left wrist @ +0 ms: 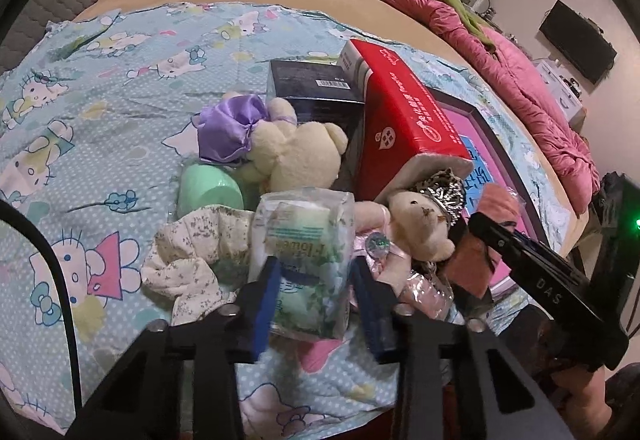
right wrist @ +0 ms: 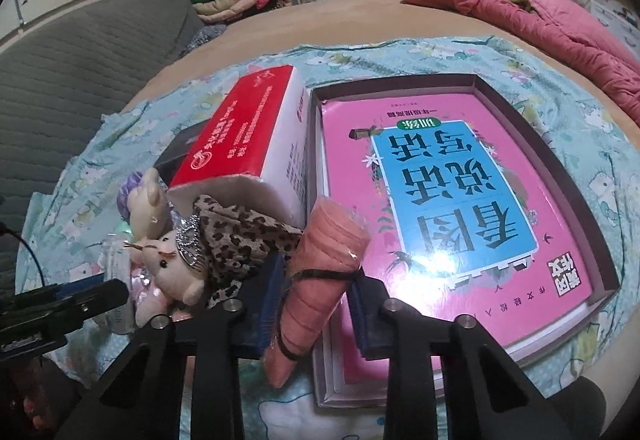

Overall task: Organize soft objects
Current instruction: 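Close the right tool on the pink rolled sock while the left tool grasps the clear wipes packet, then carry the pink sock with the right tool while the left tool carries the wipes packet to the tray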

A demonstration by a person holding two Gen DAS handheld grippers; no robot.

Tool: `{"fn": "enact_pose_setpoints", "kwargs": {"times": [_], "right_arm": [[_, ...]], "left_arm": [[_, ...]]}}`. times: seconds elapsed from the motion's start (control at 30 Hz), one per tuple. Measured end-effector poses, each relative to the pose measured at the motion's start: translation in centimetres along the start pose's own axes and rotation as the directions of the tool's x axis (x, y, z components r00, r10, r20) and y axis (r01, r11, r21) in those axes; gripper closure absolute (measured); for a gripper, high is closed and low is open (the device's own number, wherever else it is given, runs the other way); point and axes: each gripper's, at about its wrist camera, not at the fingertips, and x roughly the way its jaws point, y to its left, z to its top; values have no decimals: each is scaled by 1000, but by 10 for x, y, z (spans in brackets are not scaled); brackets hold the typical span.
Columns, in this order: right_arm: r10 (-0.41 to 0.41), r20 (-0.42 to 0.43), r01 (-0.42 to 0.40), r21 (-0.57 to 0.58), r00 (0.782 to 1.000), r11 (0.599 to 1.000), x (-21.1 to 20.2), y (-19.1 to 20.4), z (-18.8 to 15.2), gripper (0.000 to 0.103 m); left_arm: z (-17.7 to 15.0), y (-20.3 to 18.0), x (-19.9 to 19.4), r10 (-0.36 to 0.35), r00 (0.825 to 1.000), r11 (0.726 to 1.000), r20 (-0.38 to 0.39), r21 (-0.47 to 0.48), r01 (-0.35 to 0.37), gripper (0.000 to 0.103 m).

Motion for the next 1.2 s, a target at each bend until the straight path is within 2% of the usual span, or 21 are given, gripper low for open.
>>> {"fn": "enact_pose_setpoints", "kwargs": {"times": [0.2, 0.4, 0.67, 0.87, 1.2], "right_arm": [[23, 29, -23, 4, 999, 1000, -8, -3, 2, 78], [33, 59, -32, -13, 998, 999, -17, 0, 3, 79], [46, 97, -41, -48, 994, 998, -27, 5, 5, 79], [60, 96, -56, -46, 994, 997, -29, 2, 5, 80], [95, 18, -94, -28, 995, 995, -9, 2, 2, 81]], "left_arm": [[0, 6, -1, -27, 1000, 999, 5, -26, 27, 81], [-2, 6, -12, -6, 999, 1000, 42, -18, 7, 89], [-3, 0, -34, 5, 996, 1000, 92, 3, -6, 92], [0, -8, -45, 7, 992, 1000, 123, 23, -10, 92], [6, -16, -56, 2, 989, 999, 149, 32, -6, 92]]}}
